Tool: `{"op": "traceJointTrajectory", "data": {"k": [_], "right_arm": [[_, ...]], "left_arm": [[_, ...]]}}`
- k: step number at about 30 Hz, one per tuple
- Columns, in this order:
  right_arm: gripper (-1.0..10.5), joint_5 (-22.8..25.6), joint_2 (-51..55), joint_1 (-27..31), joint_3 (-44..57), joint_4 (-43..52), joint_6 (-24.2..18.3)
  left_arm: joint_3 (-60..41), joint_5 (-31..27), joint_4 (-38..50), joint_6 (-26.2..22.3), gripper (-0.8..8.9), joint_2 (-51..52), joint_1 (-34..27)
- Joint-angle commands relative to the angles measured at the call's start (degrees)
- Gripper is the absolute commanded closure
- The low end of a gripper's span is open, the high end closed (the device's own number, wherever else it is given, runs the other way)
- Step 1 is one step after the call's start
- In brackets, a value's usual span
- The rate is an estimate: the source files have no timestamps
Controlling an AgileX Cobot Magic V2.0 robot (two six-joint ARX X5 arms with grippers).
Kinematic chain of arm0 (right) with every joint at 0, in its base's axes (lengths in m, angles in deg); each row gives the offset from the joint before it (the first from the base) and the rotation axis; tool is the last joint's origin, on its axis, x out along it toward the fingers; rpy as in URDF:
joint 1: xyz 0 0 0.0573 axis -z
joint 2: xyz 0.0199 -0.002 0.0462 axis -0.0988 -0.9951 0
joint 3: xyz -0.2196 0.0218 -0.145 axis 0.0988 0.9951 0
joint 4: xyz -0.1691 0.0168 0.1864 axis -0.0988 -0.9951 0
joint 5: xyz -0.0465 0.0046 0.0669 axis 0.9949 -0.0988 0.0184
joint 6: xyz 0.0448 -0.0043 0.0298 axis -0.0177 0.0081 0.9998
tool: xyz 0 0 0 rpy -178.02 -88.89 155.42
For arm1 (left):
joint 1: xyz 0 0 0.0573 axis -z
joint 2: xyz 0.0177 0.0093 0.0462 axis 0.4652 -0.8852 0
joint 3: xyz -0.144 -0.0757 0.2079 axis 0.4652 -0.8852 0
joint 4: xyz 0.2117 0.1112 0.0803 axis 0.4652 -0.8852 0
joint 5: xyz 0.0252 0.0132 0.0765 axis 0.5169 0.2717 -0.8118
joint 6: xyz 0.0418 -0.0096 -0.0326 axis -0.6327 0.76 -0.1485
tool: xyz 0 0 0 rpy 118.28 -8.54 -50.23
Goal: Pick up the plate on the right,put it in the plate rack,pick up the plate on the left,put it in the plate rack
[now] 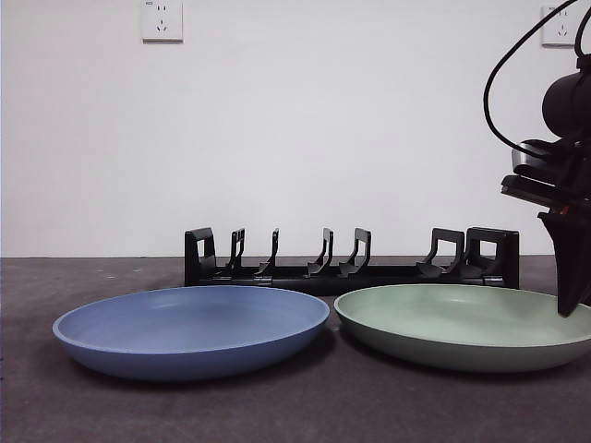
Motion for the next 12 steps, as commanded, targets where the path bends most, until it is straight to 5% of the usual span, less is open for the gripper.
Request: {"op": "traceJointTrajectory", "data": {"k": [1,12], "right_arm": [[9.6,0.44,-0.76,-0.07,-0.07,0.57,0.24],[9.6,-1.36,8.15,0.09,-9.22,-8.94,-0.59]], "left_arm": [[-0.11,-0.2,-0.09,-2.03,0.92,-0.07,0.9],[-0.11,-9.92,-1.84,-11.5,0.92,-0.57,8.41]]}}
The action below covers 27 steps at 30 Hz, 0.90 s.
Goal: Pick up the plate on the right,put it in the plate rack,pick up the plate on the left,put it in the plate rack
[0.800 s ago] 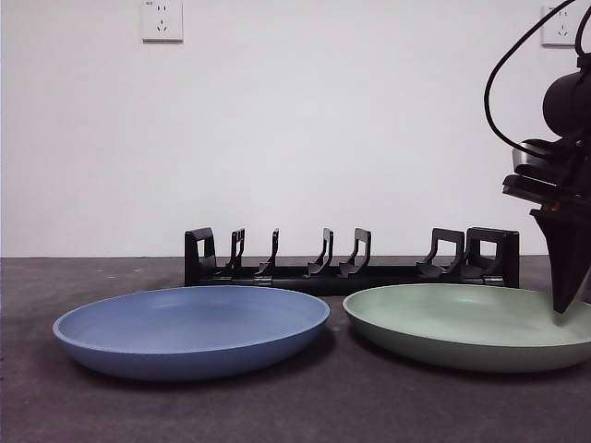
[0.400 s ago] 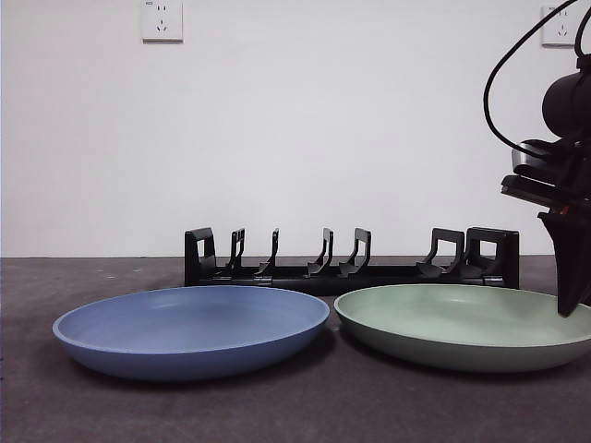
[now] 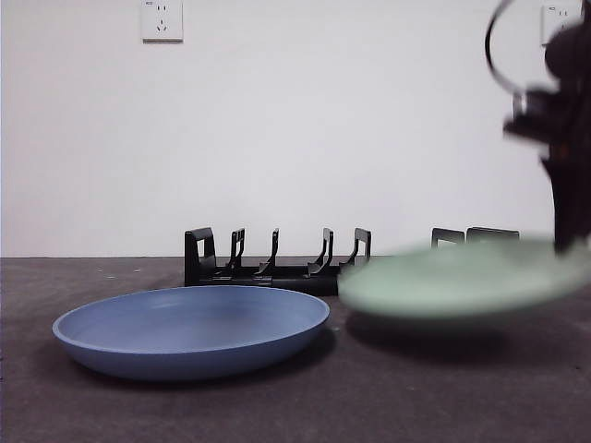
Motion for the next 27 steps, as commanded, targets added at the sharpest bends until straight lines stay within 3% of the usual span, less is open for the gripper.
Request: {"op": "traceJointTrajectory", "data": {"k": [1,7,13,17,23,27], "right_arm": [[9.6,-1.88,2.99,0.09,-4.46,-2.51,-0.39],[9.6,-4.44,6.16,-0.02,-14.49,-11.43,-0.39],[9.6,-11.26,6.25,-0.09,-20.63,-18.93,-1.25],[9.6,-11.93,6.25,-0.74,-22.08,-21.57,-1.57],[9.6,-11.93,6.23,-2.78,-22.27,-23.12,-1.7],[9.6,-11.96,6.23,-4.0,-22.27,-23.17,-1.7]], "left_arm": [[-0.11,-2.49,0.2,-4.83,0.92,-0.35,2.58],[-0.11,-11.72,1.25,-11.76,0.92,-1.92,8.5],[-0.11,-26.05,3.67,-17.92,0.92,-5.81,14.64],[-0.11,-33.44,6.21,-22.34,0.93,-9.16,18.29],[-0.11,-40.61,11.1,-26.69,0.94,-13.79,21.7],[-0.11,-41.16,12.81,-29.99,0.96,-15.74,22.43]]}}
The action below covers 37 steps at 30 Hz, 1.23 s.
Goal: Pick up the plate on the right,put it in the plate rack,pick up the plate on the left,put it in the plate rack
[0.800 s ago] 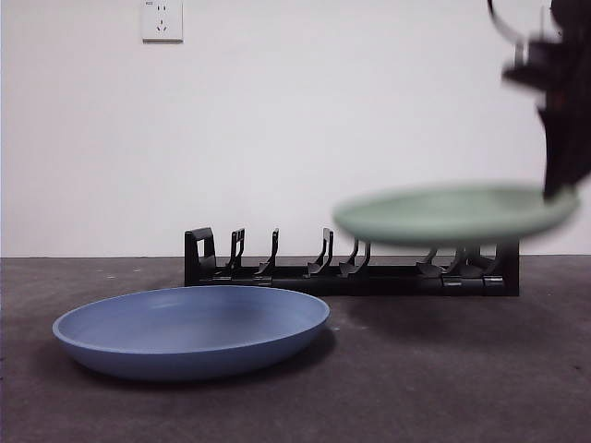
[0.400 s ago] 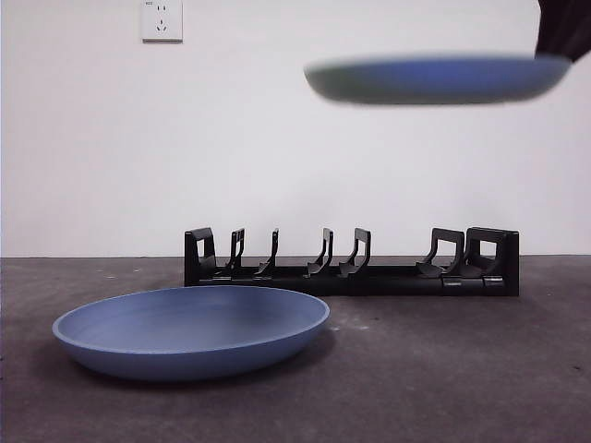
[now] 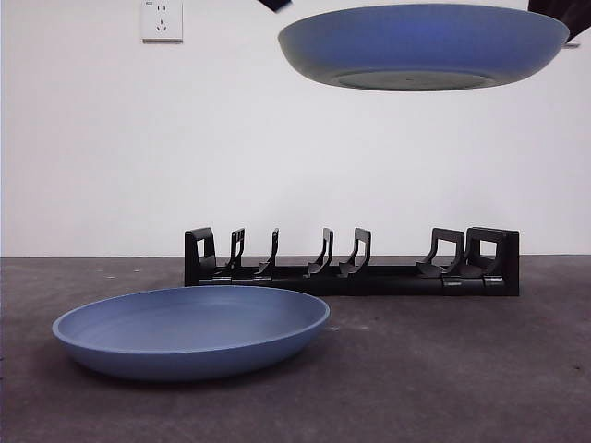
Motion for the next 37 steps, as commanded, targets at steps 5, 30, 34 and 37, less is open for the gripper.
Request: {"op": "traceJointTrajectory", "data": {"k": [5,30,34,37], "right_arm": [[9.6,-0.46,-0.22,-0.66,-0.46,-0.26,-0.35],[9.6,-4.28,-0.22,-1.33,-0.48,-0.87,-0.46],[9.6,-4.28,-0.22,-1.33,-0.48,-0.9,-0.42],[9.6,-4.26,-0.22,-1.33,-0.48,-0.87,-0.44]], "left_arm": [[-0.11,-0.07,1.84,-4.02,2.77,-1.97,0.5],[-0.11,3.45,0.39,-4.0,7.97,-2.21,0.5],[-0.11,3.74,-0.33,-3.98,8.22,-2.21,0.5],[-0.11,6.12,-1.31,-3.98,8.22,-2.21,0.5]]}}
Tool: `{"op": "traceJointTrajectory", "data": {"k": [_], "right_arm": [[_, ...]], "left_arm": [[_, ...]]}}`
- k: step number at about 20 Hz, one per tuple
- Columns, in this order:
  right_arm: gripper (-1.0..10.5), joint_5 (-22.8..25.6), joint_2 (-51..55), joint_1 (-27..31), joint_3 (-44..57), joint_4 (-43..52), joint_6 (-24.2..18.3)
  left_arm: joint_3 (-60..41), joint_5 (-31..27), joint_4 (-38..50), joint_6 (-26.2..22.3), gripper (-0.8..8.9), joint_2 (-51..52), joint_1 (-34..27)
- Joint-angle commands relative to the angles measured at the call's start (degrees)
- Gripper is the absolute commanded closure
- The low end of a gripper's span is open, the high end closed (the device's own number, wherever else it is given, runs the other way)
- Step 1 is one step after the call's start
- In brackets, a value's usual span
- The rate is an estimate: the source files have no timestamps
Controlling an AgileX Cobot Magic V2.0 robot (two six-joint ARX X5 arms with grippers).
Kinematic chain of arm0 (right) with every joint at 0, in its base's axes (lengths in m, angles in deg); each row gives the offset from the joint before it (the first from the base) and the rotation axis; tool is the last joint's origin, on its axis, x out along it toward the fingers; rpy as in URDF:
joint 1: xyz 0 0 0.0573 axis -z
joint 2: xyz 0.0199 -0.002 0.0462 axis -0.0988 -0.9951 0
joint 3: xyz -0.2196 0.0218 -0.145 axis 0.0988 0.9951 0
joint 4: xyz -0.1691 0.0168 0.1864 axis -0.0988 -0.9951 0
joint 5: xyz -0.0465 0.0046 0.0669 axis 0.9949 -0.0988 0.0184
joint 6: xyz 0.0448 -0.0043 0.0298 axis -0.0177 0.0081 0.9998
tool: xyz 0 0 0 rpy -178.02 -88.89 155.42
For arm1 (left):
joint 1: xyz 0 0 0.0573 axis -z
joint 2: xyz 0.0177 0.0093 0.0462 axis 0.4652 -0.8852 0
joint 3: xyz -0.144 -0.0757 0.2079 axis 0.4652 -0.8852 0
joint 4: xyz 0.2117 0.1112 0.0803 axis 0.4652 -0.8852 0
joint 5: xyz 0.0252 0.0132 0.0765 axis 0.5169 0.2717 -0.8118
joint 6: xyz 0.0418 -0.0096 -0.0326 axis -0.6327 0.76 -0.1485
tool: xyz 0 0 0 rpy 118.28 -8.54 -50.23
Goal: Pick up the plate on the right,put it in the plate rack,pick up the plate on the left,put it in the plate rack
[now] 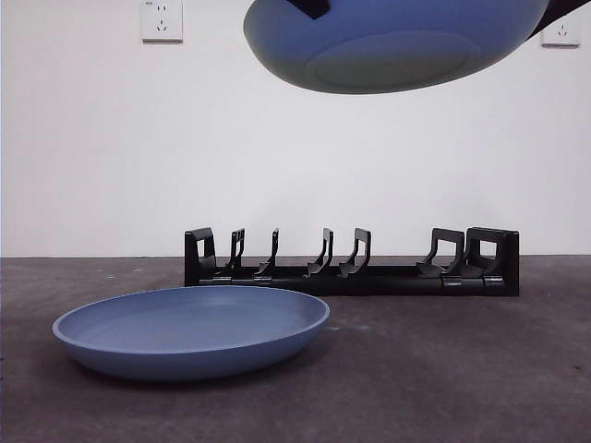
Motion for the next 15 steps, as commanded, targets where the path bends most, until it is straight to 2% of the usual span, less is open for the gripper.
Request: {"op": "traceJointTrajectory", "data": {"k": [1,9,13,15], "right_arm": [[9.6,-0.15,-0.22,-0.04,-0.02,-0.83,-0.52],[9.2,-0.2,-0.22,-0.04,-0.07,1.03,-0.52],[6.5,-0.85,-0.2,-0.04,-0.37,2.89,-0.28],[5.9,-1.62,-0.2,-0.04,-0.94,3.54,-0.28]], "left_arm": [[-0.11,0.24,0.33,2.19,8.22,0.02,-0.48],[-0.11,0.24,-0.72,3.78,8.22,0.02,-0.48],[-0.11,1.03,-1.75,5.03,8.22,0.02,-0.5],[-0.11,2.4,-1.86,5.64,8.22,0.02,-0.5]]}}
